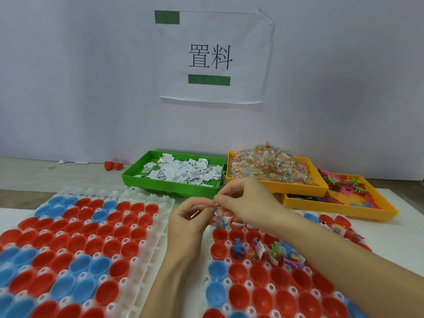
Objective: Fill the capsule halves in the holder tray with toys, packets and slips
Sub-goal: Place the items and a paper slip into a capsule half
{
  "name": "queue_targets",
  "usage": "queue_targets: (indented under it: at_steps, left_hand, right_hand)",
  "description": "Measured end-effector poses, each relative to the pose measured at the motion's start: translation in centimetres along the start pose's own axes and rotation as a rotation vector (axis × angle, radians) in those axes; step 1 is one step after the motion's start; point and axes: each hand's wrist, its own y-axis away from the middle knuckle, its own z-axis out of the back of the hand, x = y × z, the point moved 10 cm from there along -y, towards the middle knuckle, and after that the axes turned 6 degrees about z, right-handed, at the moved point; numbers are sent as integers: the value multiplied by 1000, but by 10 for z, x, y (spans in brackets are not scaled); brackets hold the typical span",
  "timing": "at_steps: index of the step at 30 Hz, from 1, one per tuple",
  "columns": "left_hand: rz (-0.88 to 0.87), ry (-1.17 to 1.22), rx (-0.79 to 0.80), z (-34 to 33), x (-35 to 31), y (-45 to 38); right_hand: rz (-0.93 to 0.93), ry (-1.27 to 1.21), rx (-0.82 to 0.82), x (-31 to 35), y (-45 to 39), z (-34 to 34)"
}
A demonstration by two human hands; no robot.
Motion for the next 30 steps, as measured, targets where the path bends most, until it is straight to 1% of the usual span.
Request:
queue_targets:
  at_steps: [4, 6, 7, 10, 14, 16, 23, 27, 30]
  left_hand:
    - [41, -9, 86, -7, 3, 0]
    - [50, -23, 134, -12, 3, 2]
    - [46, -33, 131, -12, 3, 2]
    - [22, -61, 25, -1, 0, 0]
    - [-17, -87, -126, 18, -4, -2]
    - [-10, -80, -168, 24, -3, -2]
    - [2, -105, -268, 36, -1, -3]
    - [-2, -85, -263, 35, -2, -3]
    - [-7, -98, -257, 35, -2, -2]
  right_hand:
    - [-9, 62, 7, 4, 5, 11]
    - [54, 181, 22, 16, 8, 20]
    - [89, 238, 48, 22, 11, 23]
    - [154, 321, 192, 35, 22, 20]
    - [195, 469, 409, 39, 41, 2]
    - [221, 578, 469, 39, 47, -7]
    - [283, 813, 529, 38, 54, -24]
    - [295, 842, 536, 36, 51, -28]
    - [292, 850, 573, 34, 50, -31]
